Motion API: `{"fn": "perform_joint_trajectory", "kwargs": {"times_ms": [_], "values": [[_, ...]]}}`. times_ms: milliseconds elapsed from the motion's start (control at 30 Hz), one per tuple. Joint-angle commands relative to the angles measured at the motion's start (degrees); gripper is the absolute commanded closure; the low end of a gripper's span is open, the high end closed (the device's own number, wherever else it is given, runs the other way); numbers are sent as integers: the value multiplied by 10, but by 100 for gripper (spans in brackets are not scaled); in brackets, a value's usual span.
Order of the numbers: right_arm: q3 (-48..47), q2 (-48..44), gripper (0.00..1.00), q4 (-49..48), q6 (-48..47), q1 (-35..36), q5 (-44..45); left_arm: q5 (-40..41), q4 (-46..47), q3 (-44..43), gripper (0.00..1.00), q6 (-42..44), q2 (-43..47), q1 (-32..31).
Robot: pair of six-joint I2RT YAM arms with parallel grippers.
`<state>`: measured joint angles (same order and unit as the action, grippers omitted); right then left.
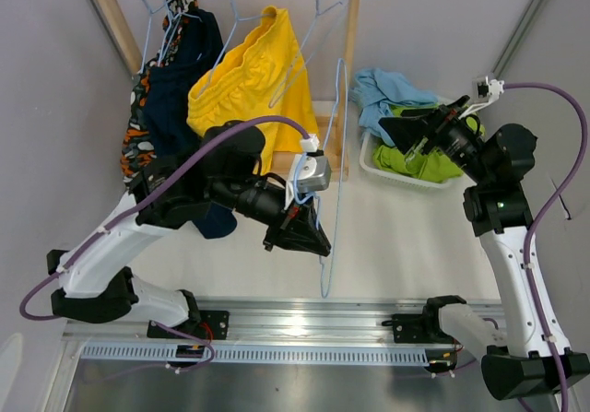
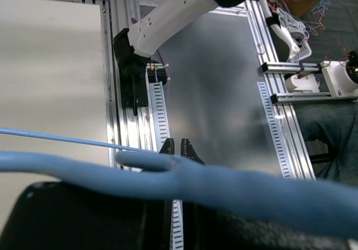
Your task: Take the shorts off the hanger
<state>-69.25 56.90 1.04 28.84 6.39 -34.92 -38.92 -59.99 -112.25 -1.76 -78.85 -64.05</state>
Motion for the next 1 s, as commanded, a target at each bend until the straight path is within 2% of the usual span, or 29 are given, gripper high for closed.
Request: {"fn": "perform_joint_trajectory", "kwargs": {"times_ms": [0,433,933,967], "values": [[17,-23,1,-67,34,3,1,-25,30,9,99,-13,7,0],[42,-44,0,-136,95,42,-3,-27,48,23,99,-11,-8,1],[61,27,1,-195,75,198,79,-43,69,33,99,-15,-10,0],[62,34,30,-202,72,202,78,-43,72,35,99,-16,-8,0]]}}
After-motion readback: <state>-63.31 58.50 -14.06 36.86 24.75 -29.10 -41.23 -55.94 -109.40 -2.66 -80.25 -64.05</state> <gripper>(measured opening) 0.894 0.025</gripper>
